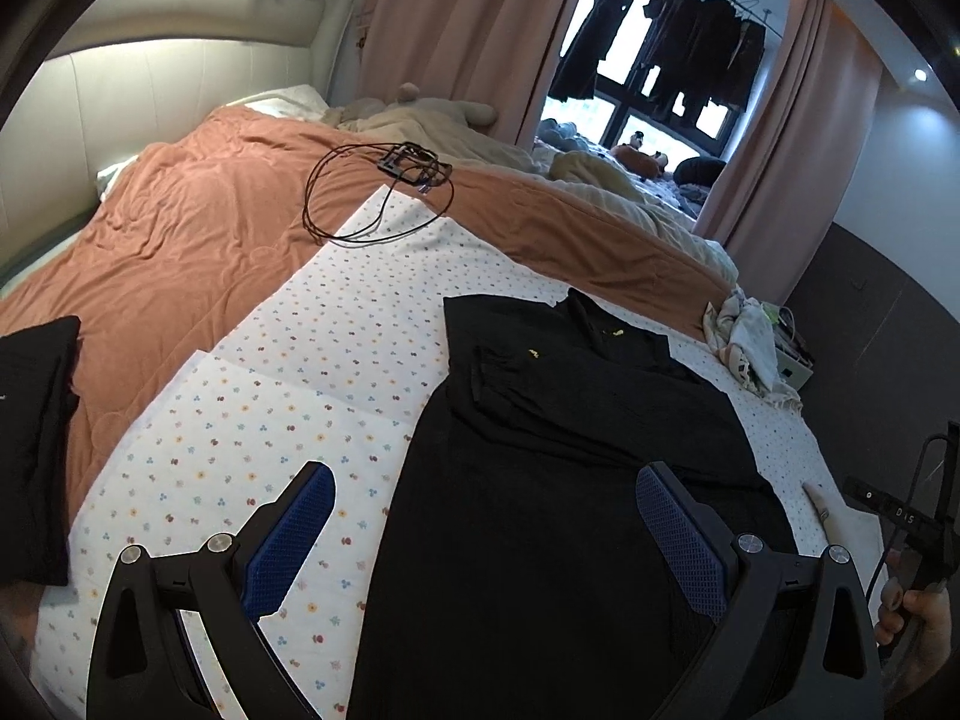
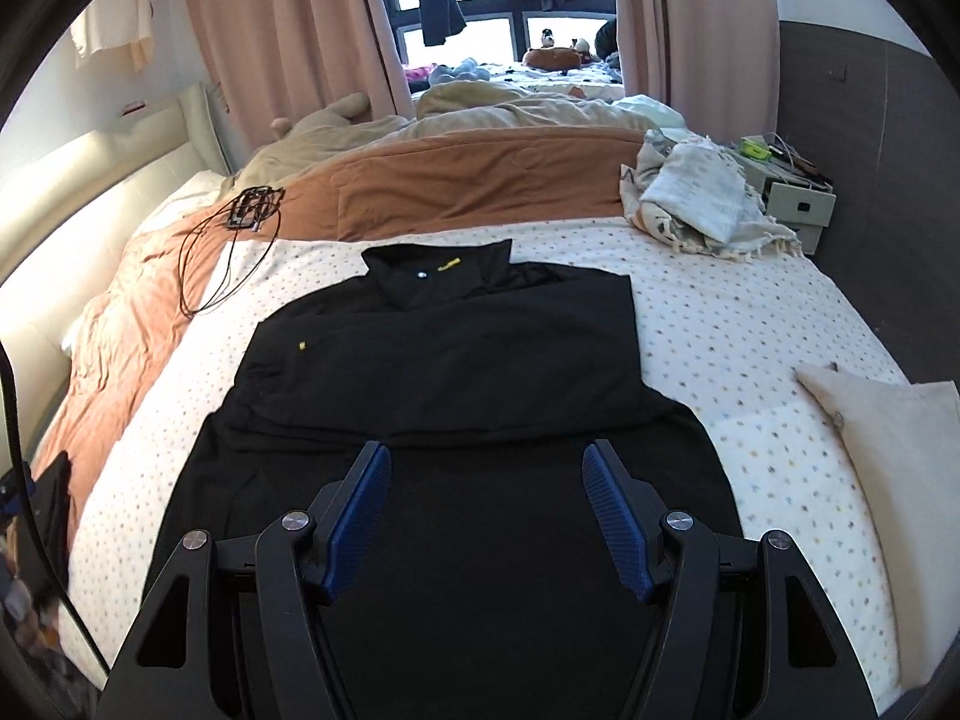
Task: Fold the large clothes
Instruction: 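Grasp the jacket's side edge with the left gripper and fold it inward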
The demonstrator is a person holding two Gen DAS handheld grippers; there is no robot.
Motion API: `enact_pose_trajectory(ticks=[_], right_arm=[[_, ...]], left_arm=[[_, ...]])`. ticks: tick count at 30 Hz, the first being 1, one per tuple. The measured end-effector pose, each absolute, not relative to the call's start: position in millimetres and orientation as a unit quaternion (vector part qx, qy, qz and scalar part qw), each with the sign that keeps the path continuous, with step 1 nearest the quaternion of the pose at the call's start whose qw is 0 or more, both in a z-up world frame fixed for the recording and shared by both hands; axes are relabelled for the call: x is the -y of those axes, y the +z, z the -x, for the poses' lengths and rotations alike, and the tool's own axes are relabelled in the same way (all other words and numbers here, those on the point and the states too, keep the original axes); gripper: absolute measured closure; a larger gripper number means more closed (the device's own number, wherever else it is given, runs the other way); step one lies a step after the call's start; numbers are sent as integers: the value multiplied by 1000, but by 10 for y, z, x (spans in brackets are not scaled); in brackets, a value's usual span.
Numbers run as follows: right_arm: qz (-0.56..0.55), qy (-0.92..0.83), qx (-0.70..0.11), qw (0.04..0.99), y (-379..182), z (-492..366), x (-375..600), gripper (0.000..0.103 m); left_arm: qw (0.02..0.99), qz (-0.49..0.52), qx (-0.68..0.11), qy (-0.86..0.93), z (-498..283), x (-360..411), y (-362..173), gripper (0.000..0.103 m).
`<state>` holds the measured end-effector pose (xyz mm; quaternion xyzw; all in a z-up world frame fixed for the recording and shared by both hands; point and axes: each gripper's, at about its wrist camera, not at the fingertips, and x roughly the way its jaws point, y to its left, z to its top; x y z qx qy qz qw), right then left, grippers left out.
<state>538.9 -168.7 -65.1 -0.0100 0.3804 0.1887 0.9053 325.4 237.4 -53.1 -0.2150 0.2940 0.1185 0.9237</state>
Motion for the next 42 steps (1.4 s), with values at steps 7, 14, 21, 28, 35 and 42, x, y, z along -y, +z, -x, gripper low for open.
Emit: enact_pose_trajectory(ticks=[7, 14, 21, 28, 35, 42], right_arm=[[0, 166, -380, 910, -748, -5086, 2199, 20], [-53, 147, -383, 911, -933, -4832, 2794, 5], [-104, 141, -394, 902, -1259, -4476, 3363, 5], [-139, 115, -402, 898, -1607, -4120, 3958, 5], [-190, 128, -418, 879, -2033, -3944, 4332, 25], [-244, 174, -417, 858, -2300, -3904, 4431, 34]], left_arm=[[922, 214, -291, 140, -2832, -2269, -548, 2], [920, 216, -296, 140, -2523, -2082, -665, 2], [913, 226, -306, 144, -2302, -2013, -864, 2], [902, 220, -358, 101, -2254, -1933, -1271, 14], [877, 257, -396, 93, -2107, -2095, -1695, 34], [845, 312, -428, 73, -2032, -2213, -2039, 43]])
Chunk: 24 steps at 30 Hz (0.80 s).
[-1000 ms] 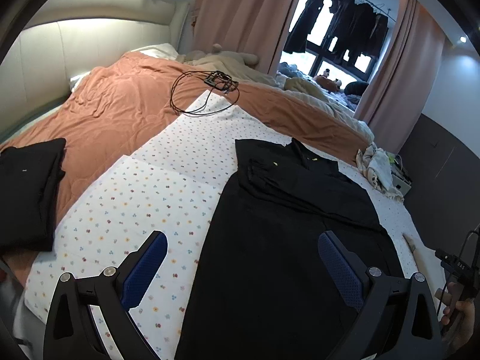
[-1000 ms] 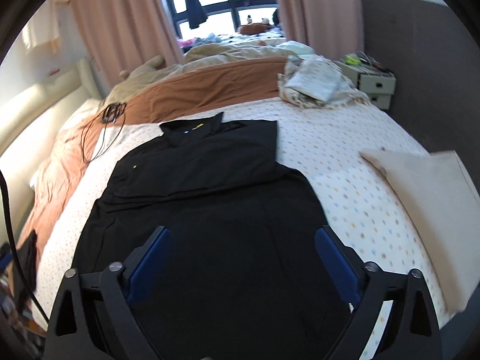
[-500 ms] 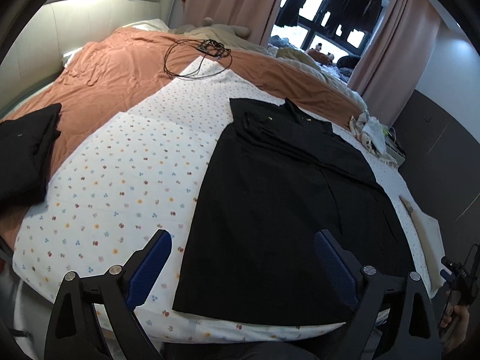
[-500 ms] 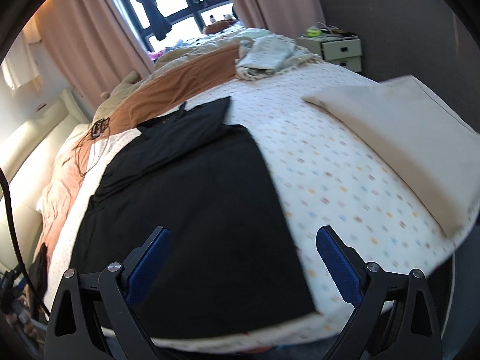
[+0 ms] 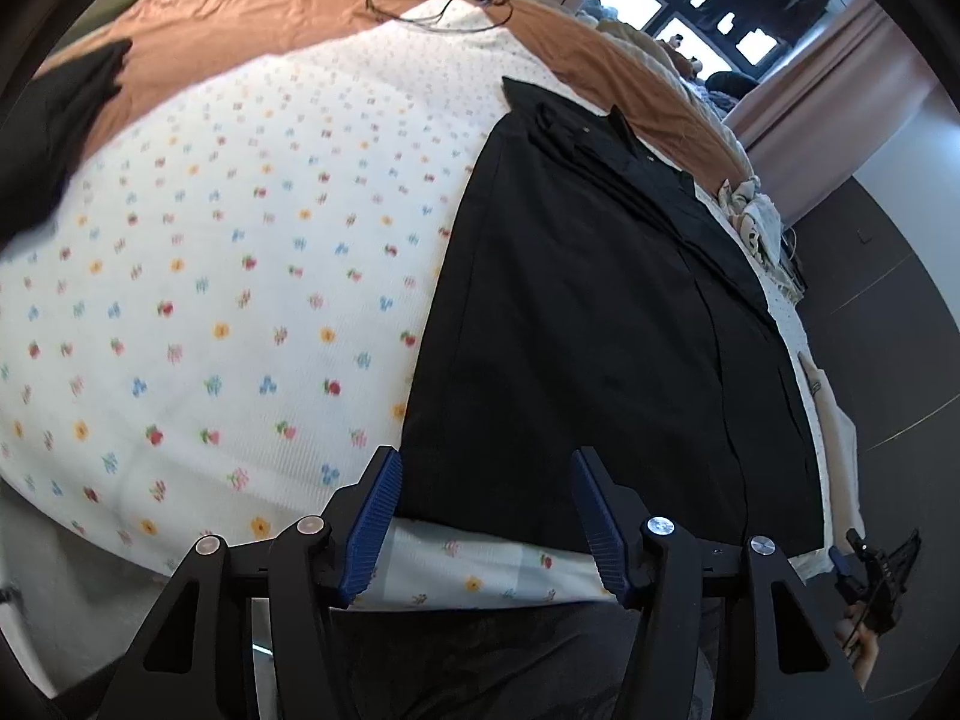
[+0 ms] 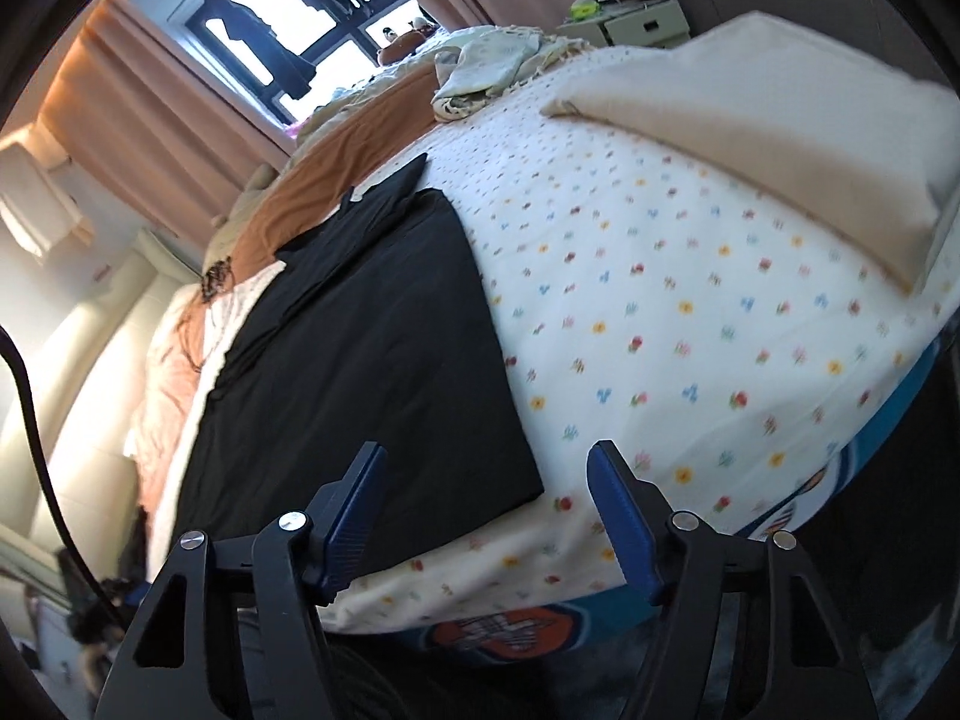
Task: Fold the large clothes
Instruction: 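Grasp the jacket's side edge with the left gripper and fold it inward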
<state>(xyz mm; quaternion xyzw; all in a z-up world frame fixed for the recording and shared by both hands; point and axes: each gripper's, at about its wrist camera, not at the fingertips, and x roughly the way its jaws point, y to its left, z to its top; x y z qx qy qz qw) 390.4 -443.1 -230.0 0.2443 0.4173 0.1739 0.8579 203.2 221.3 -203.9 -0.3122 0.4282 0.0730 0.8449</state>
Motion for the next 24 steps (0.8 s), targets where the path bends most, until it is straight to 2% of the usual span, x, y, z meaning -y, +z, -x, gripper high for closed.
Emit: enact_pose_trajectory(ticks=[6, 18, 24], right_arm=[[-279, 210, -413, 841, -2445, -3939, 4399, 34], [-319, 228, -427, 815, -2678, -4188, 4305, 38], [-353, 271, -418, 792, -2672, -4221, 4211, 40]], left_arm=[[827, 348, -436, 69, -1984, -2331, -2212, 47], [813, 397, -422, 53, -2085, -2381, -2279, 47], [807, 460, -370, -14, -1997, -2398, -2221, 47]])
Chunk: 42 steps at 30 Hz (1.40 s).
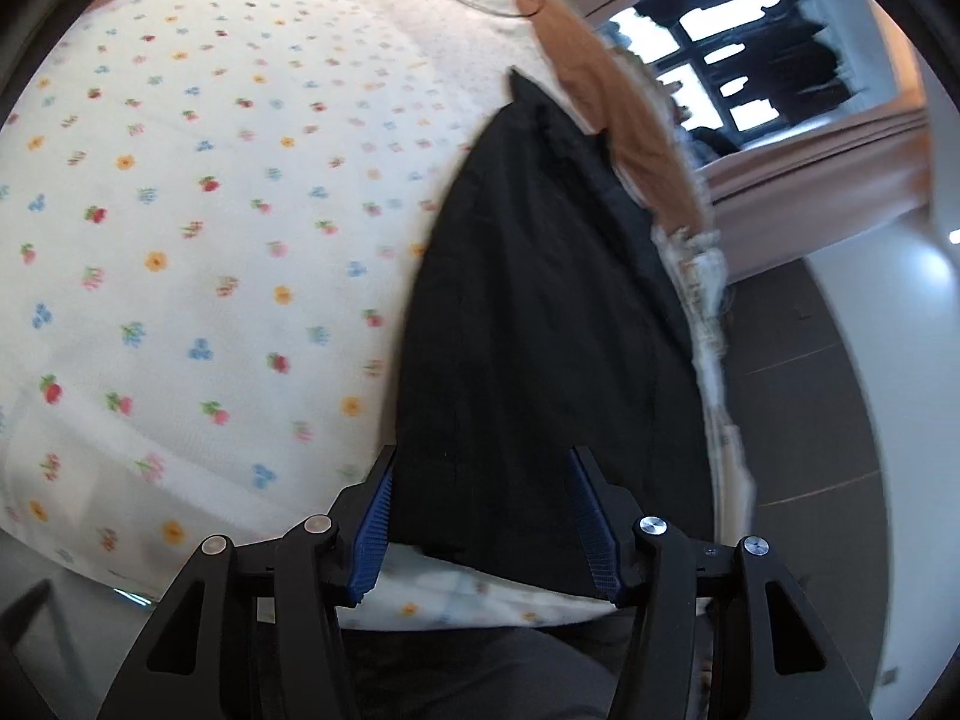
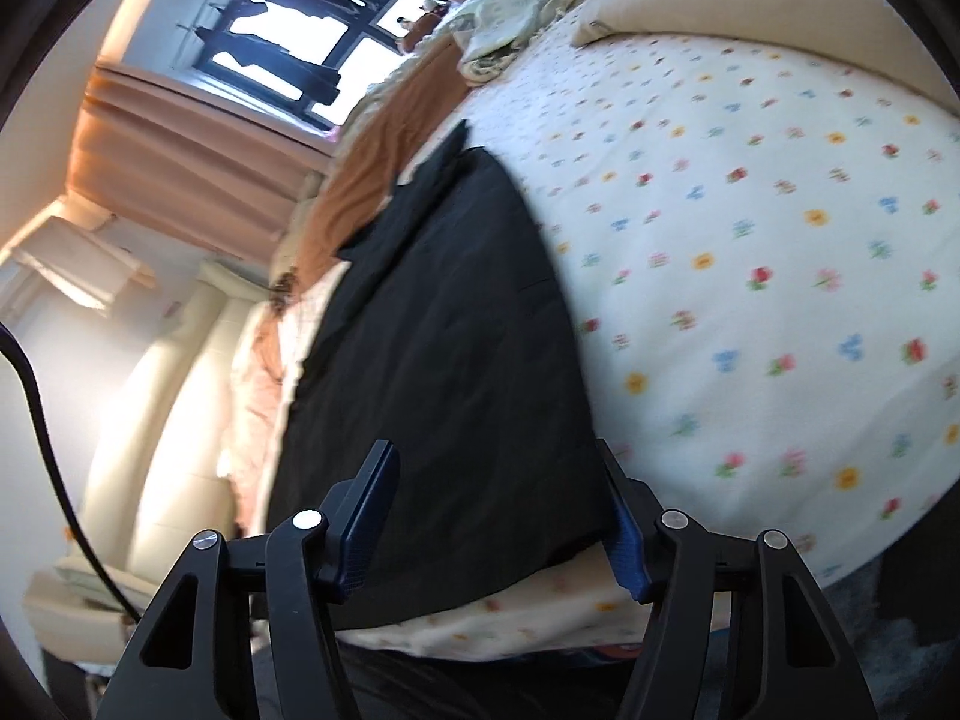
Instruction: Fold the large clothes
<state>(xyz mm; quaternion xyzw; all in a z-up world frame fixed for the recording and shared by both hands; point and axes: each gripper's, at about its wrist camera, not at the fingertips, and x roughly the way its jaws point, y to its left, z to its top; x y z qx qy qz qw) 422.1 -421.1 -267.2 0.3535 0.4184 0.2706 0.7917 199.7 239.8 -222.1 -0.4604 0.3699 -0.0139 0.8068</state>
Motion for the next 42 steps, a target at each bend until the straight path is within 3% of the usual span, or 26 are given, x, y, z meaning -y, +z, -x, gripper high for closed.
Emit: enact_pose_trajectory(ticks=[8, 11, 13, 15, 18, 22, 30, 42], right_arm=[[-358, 259, -432, 786, -2795, -4236, 4162, 40], [-347, 251, -432, 793, -2770, -4255, 4083, 45], [-327, 229, -440, 804, -2740, -4303, 4040, 59], [-323, 206, -449, 807, -2746, -4377, 4049, 70], [-345, 197, -451, 799, -2791, -4468, 4091, 79], [-346, 183, -453, 801, -2807, -4517, 4066, 97], [-364, 192, -424, 807, -2480, -4425, 4117, 99], [-352, 230, -363, 832, -1679, -3927, 4110, 99]], left_arm=[[810, 448, -379, -4, -2205, -2304, -2259, 47], [809, 434, -394, 35, -2275, -2326, -2336, 61], [808, 440, -390, 41, -2286, -2361, -2351, 64], [806, 442, -391, 53, -2285, -2381, -2369, 73], [805, 444, -389, 56, -2263, -2401, -2400, 83], [802, 456, -382, 56, -2194, -2466, -2405, 88], [816, 468, -335, 55, -2080, -2529, -2030, 98], [841, 472, -262, 27, -1449, -2485, -1313, 99]])
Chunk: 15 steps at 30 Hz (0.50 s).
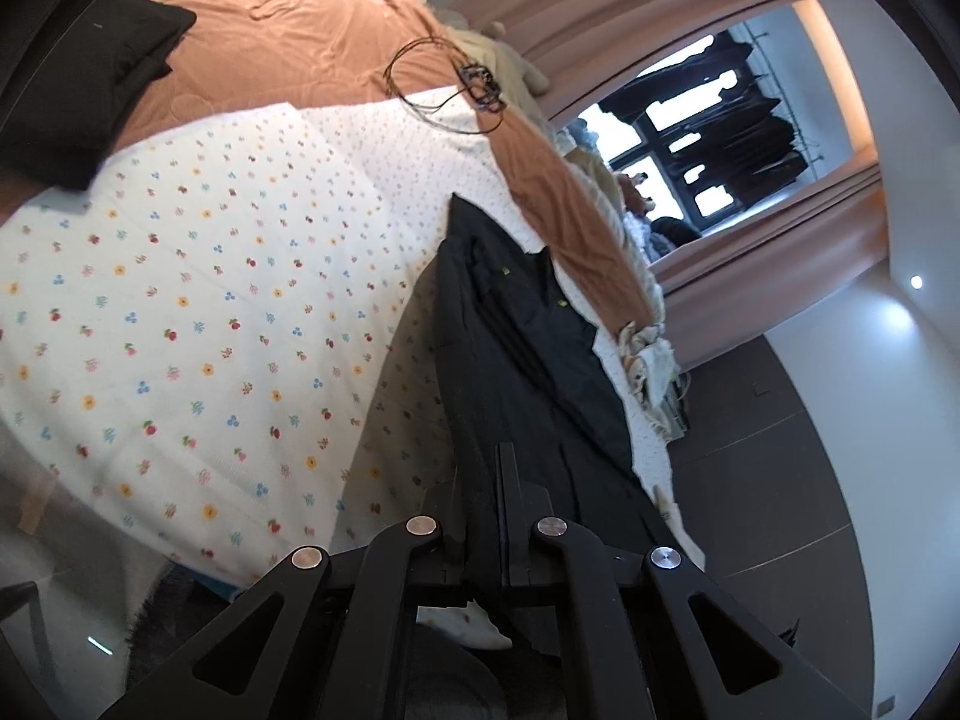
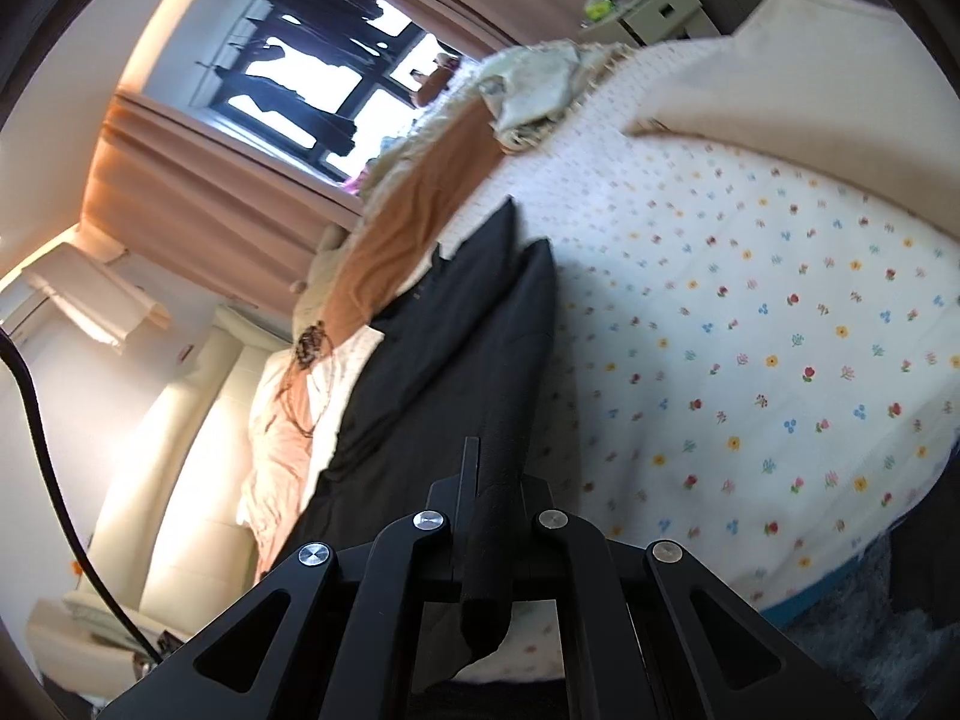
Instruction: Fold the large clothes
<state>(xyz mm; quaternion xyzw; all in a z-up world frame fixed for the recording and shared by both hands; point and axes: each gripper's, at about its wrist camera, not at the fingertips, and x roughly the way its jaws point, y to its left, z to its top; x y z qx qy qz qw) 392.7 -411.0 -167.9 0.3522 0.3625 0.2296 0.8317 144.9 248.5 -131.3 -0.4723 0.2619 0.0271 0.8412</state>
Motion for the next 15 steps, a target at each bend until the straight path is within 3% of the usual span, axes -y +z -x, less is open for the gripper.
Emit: enact_pose_trajectory(ticks=[15], right_arm=[[-334, 268, -330, 841, -1223, -2812, 4322, 99]], left_arm=[[853, 488, -186, -16, -238, -2228, -848, 99]])
